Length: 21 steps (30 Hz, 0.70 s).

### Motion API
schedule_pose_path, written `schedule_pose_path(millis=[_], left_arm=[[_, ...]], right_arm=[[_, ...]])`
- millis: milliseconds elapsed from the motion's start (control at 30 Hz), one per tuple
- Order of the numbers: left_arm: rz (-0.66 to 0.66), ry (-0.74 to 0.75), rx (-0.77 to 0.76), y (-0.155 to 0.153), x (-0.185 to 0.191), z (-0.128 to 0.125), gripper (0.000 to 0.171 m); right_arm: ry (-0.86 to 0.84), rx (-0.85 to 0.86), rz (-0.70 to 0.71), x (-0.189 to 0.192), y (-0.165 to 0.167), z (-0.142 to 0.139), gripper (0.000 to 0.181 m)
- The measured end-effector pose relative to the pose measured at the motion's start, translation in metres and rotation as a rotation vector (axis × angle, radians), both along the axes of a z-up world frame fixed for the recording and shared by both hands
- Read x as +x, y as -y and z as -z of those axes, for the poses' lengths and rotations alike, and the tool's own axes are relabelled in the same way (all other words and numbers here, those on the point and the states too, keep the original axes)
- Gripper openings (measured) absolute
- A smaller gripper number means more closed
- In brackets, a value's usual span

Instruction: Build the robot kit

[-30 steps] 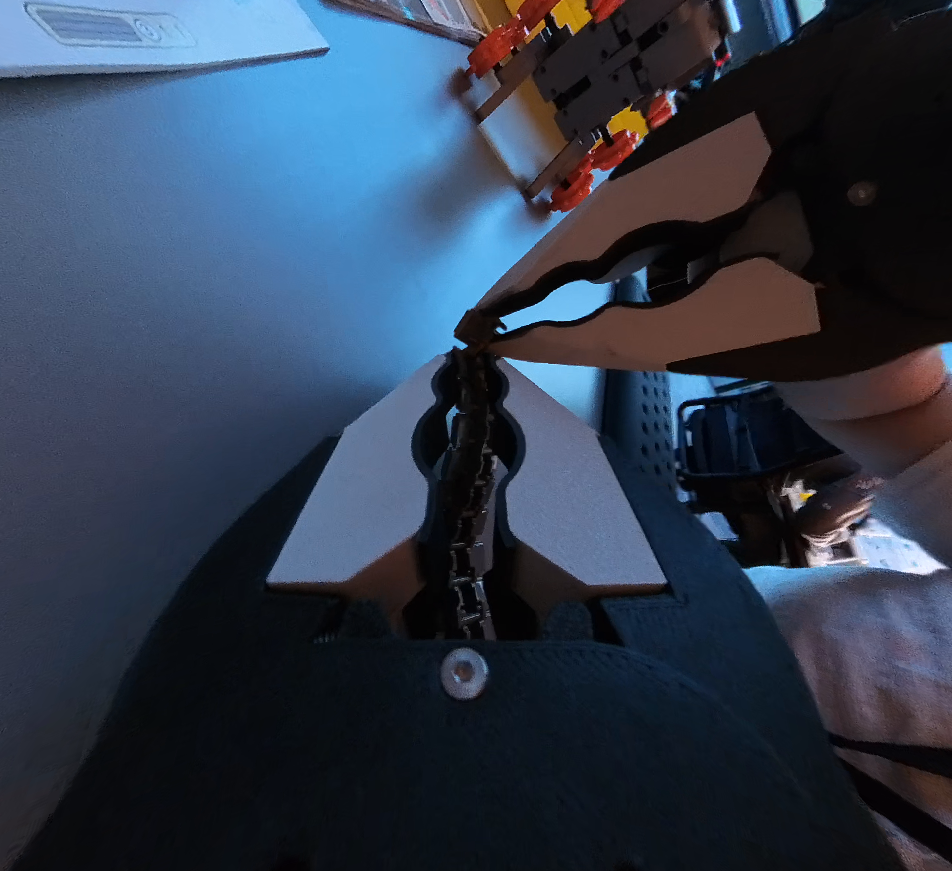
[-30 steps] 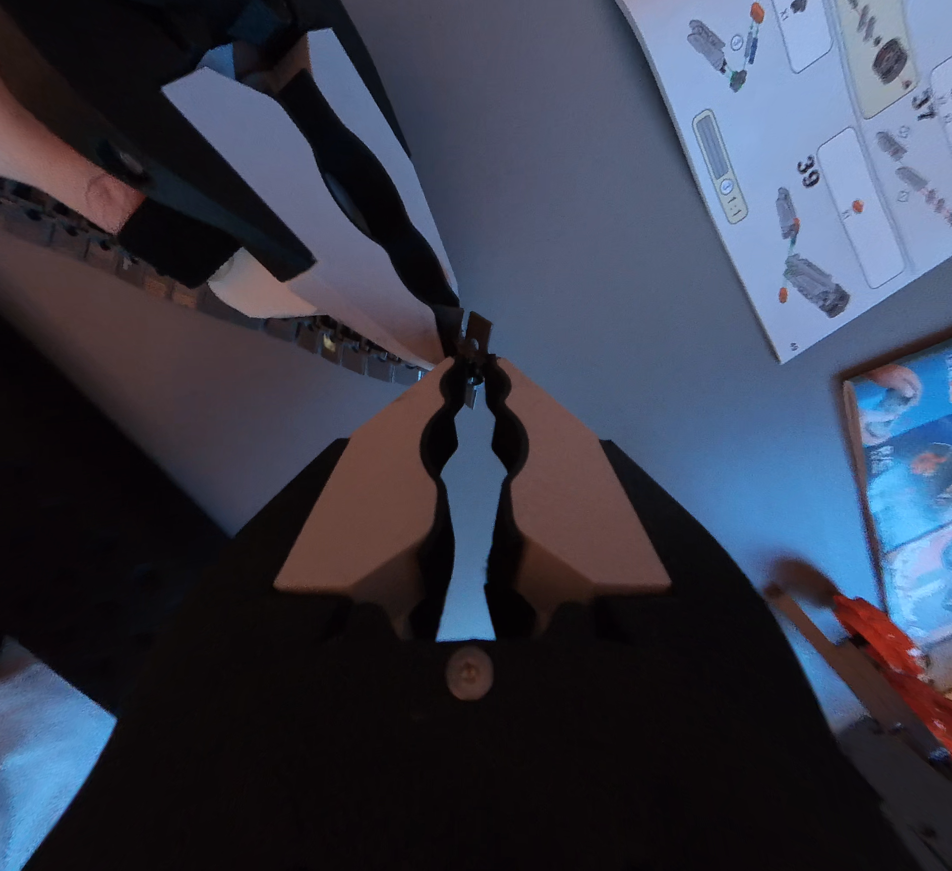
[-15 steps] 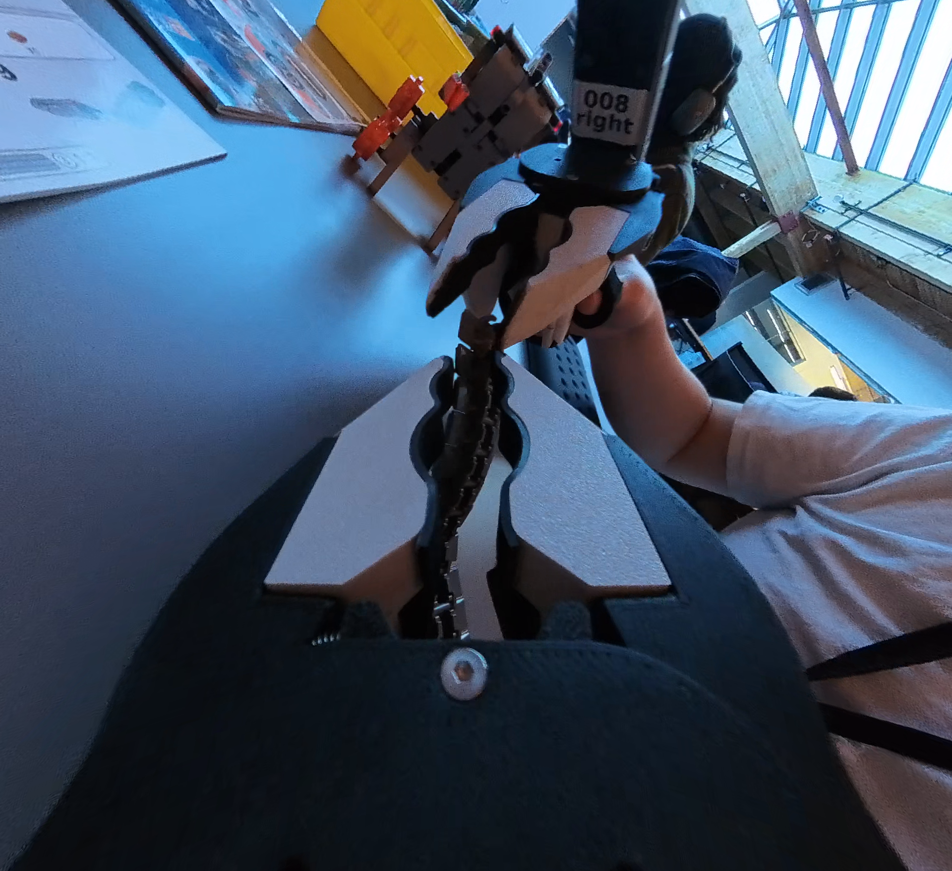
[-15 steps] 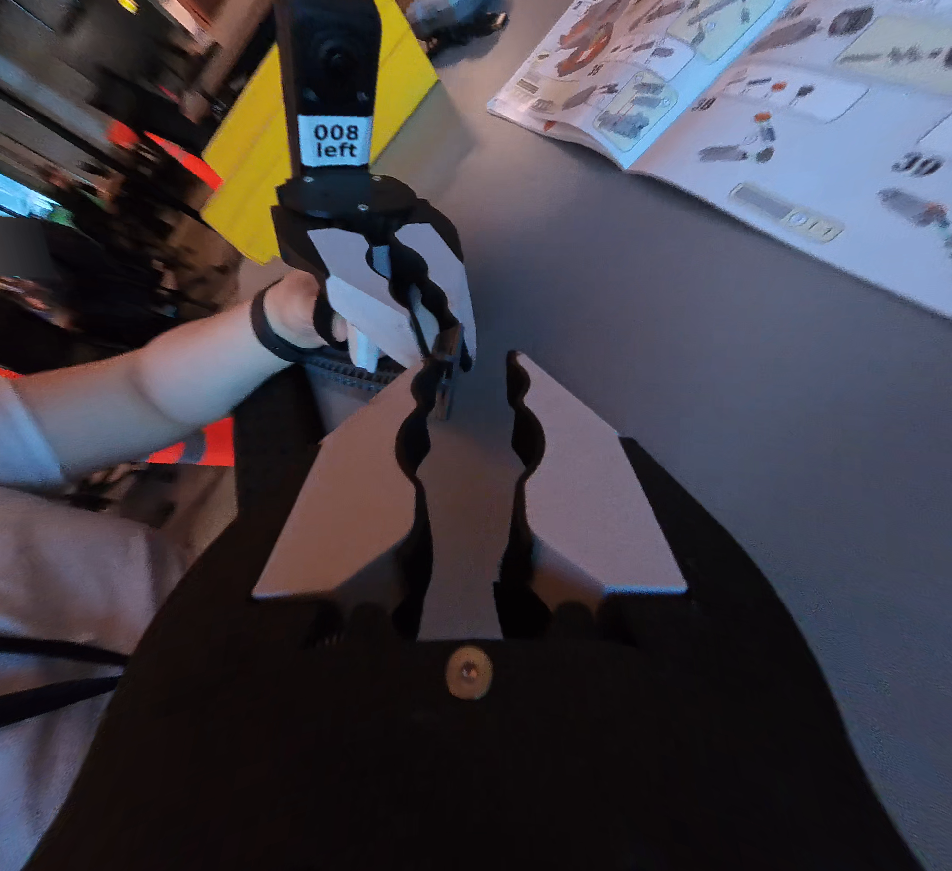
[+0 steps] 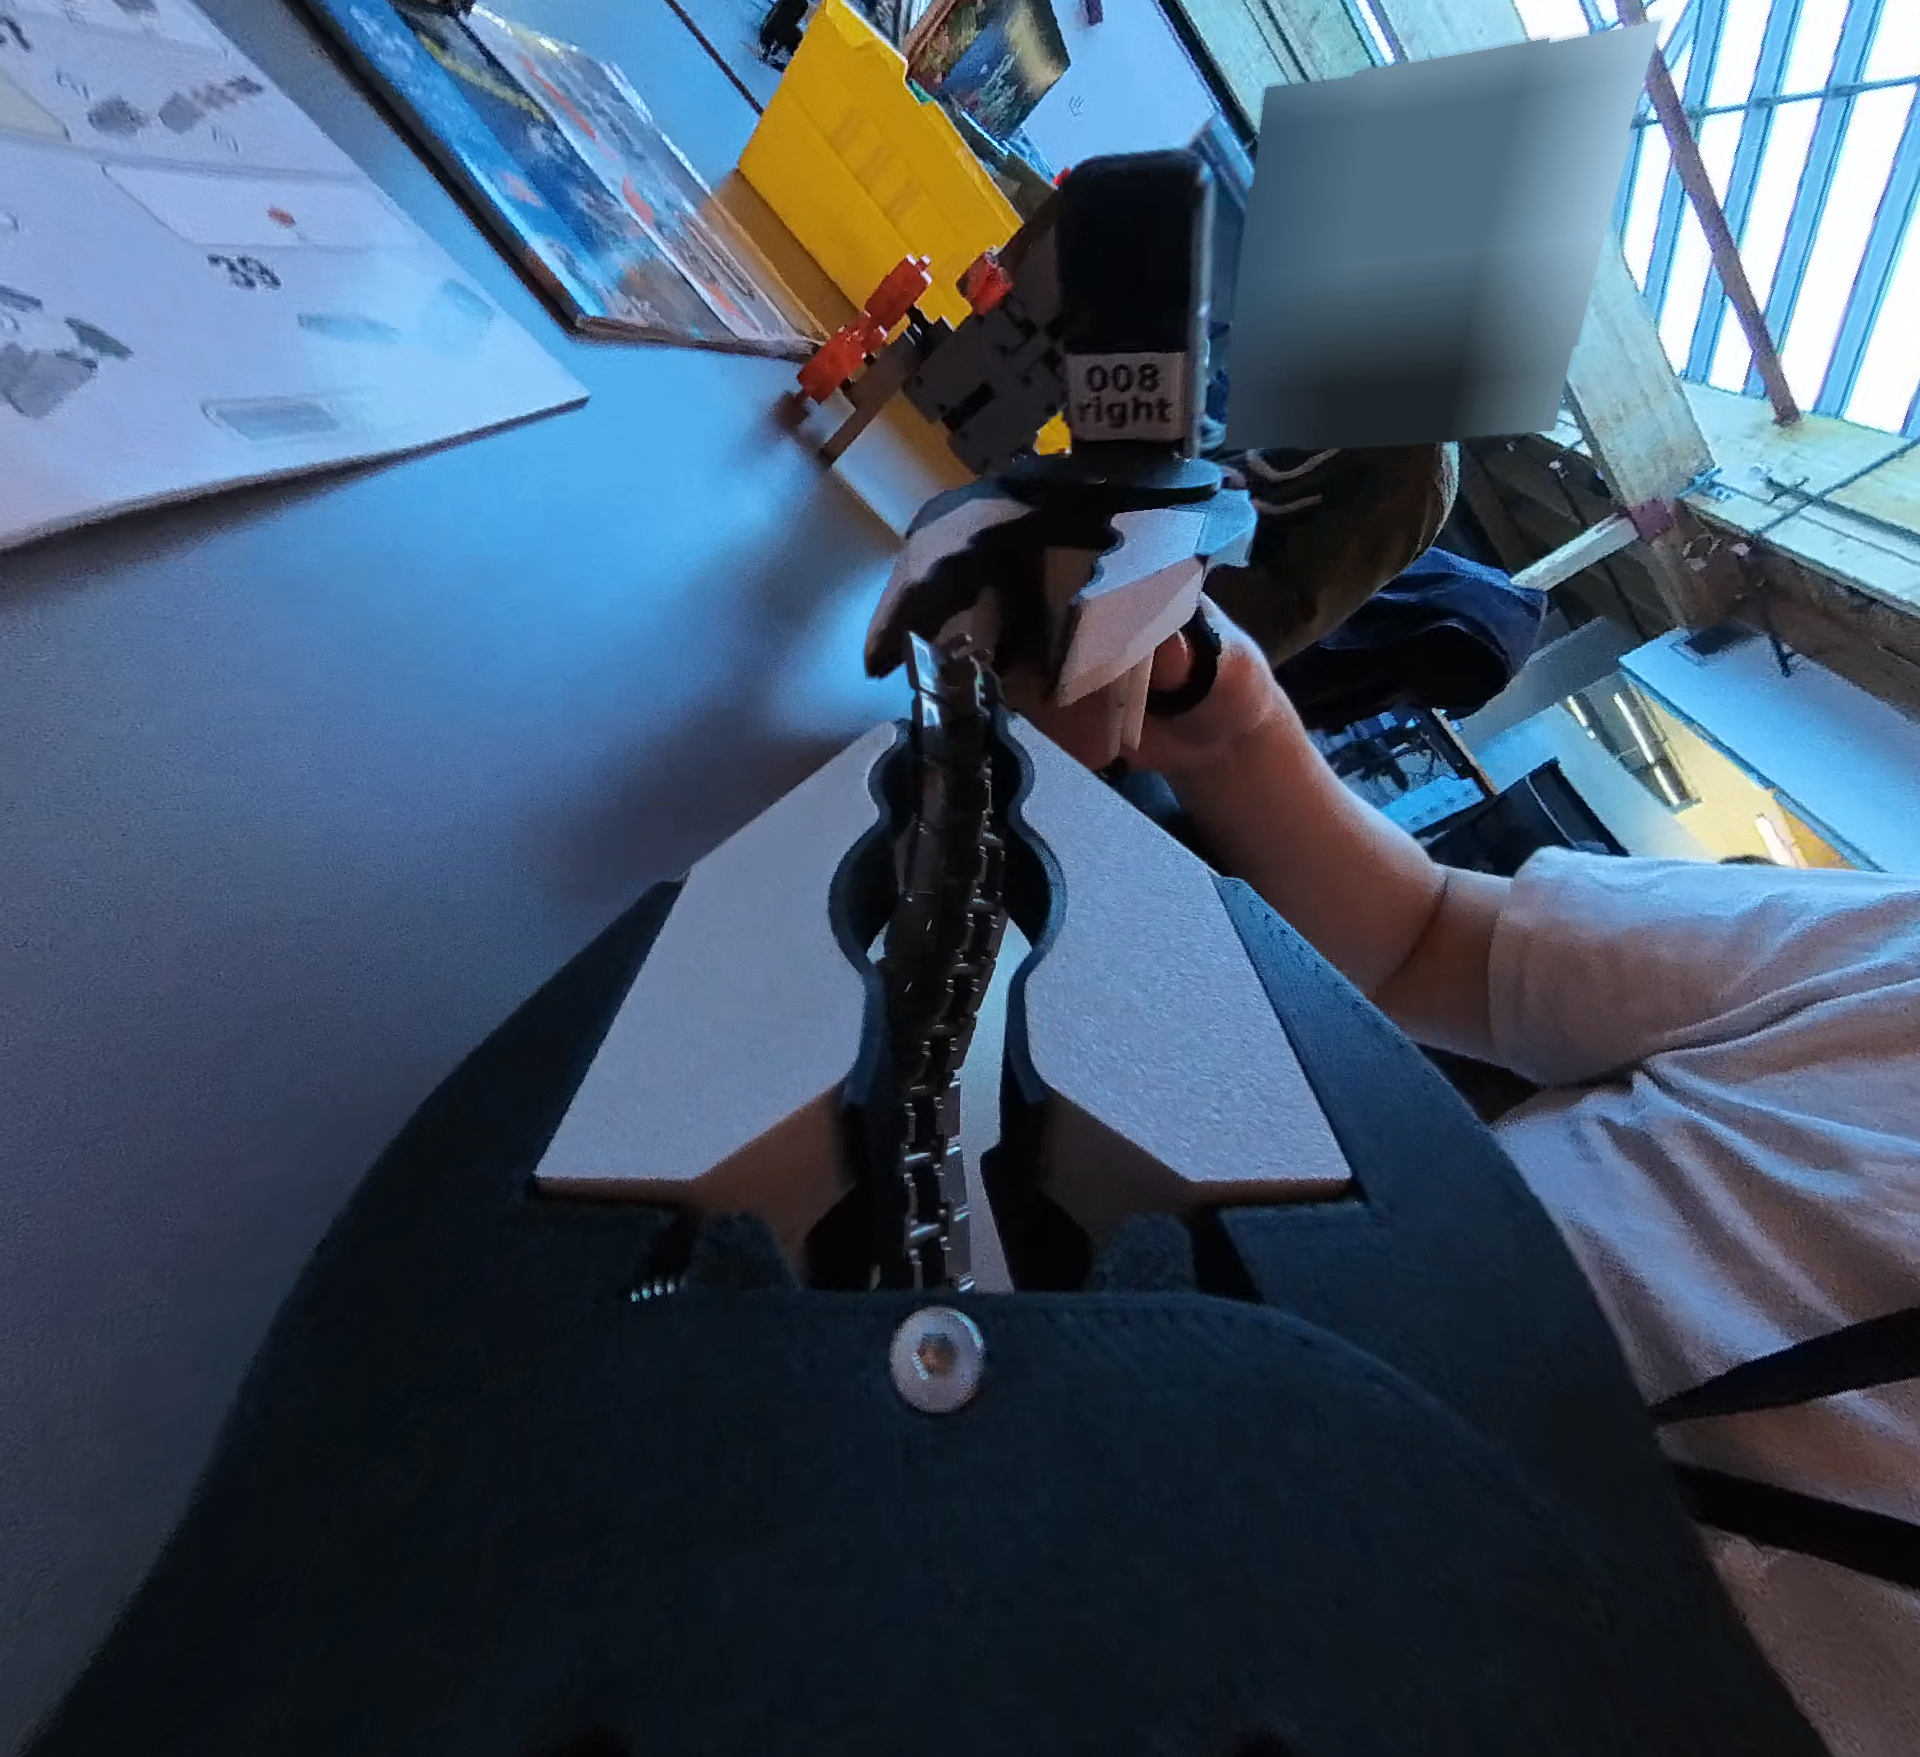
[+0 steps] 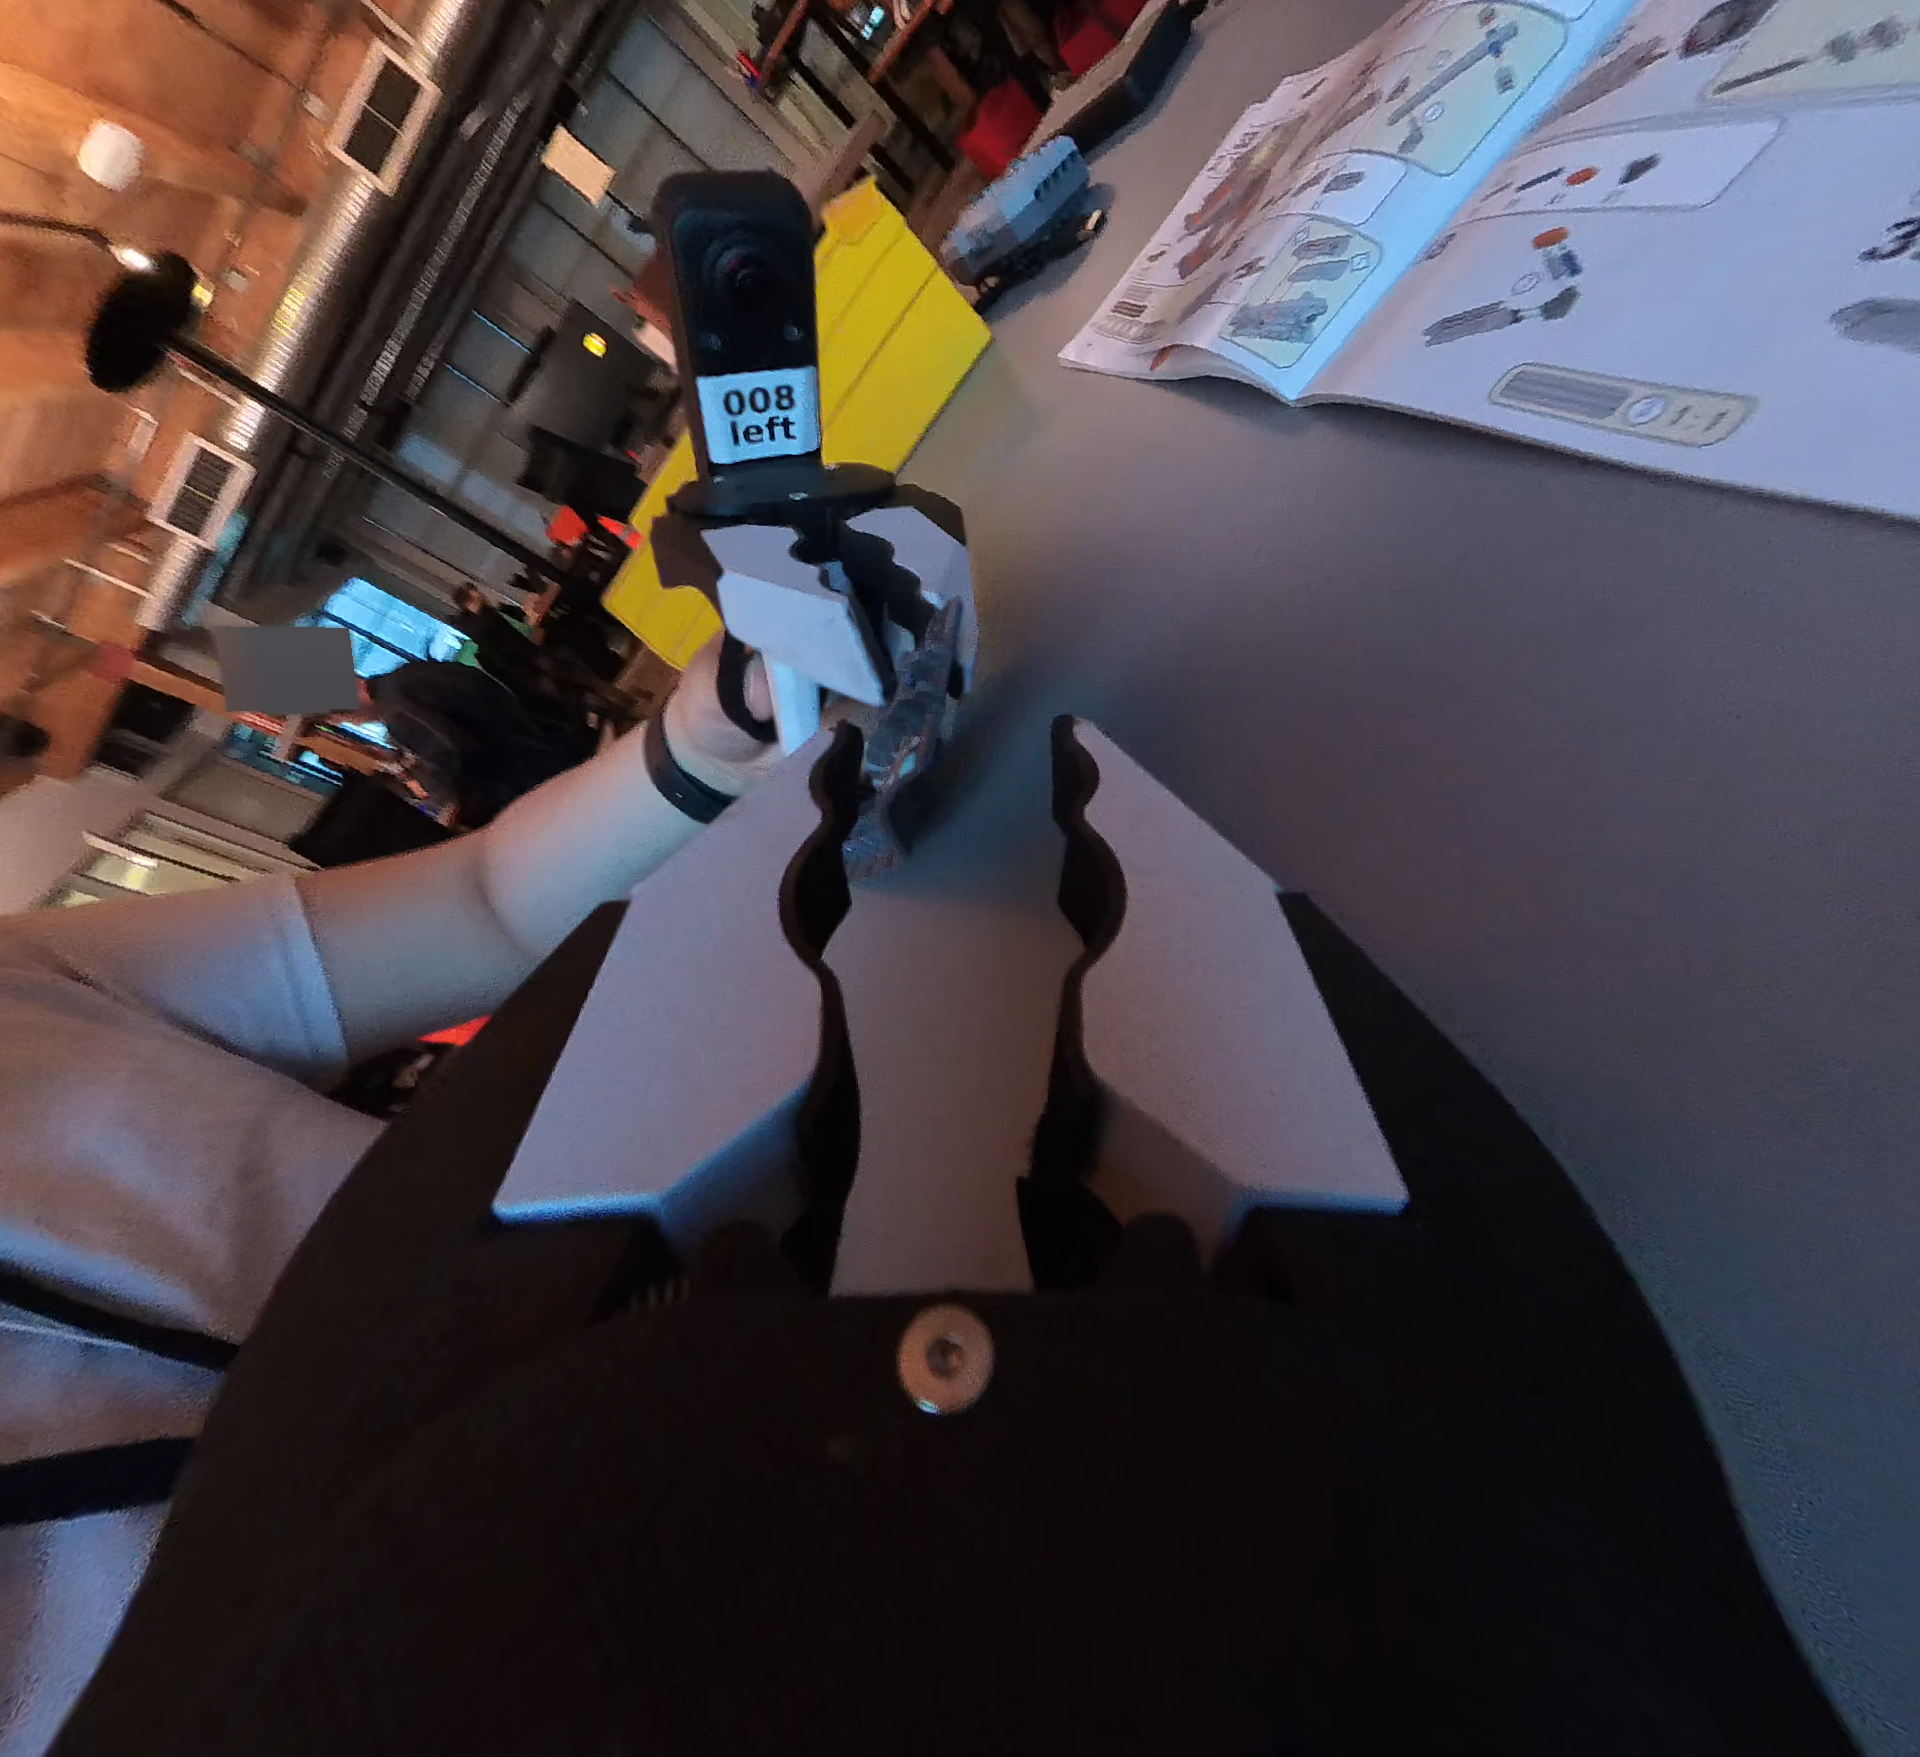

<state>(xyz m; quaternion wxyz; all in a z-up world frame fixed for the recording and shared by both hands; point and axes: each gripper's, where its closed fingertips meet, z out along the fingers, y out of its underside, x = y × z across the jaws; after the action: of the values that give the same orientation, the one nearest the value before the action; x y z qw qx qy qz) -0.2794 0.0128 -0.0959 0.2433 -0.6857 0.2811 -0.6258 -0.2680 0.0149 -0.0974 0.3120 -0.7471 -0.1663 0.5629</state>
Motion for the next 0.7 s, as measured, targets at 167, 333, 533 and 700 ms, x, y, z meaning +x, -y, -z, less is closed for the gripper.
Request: schedule_pose_path(millis=[167, 333, 533, 700], left_arm=[[0.043, 0.021, 0.072, 0.010, 0.001, -0.008, 0.011], [0.091, 0.022, 0.109, 0.020, 0.003, -0.011, 0.012], [0.210, 0.059, -0.175, 0.030, 0.003, -0.003, 0.021], [0.244, 0.030, -0.170, 0.036, 0.005, 0.002, 0.017]], right_arm=[[0.014, 0.044, -0.038, -0.013, 0.003, -0.009, 0.024], [-0.099, -0.064, -0.144, -0.016, 0.015, -0.018, 0.007], [-0.106, -0.039, -0.156, -0.014, 0.021, -0.017, 0.007], [-0.114, -0.053, -0.143, -0.012, 0.020, -0.013, 0.007]])
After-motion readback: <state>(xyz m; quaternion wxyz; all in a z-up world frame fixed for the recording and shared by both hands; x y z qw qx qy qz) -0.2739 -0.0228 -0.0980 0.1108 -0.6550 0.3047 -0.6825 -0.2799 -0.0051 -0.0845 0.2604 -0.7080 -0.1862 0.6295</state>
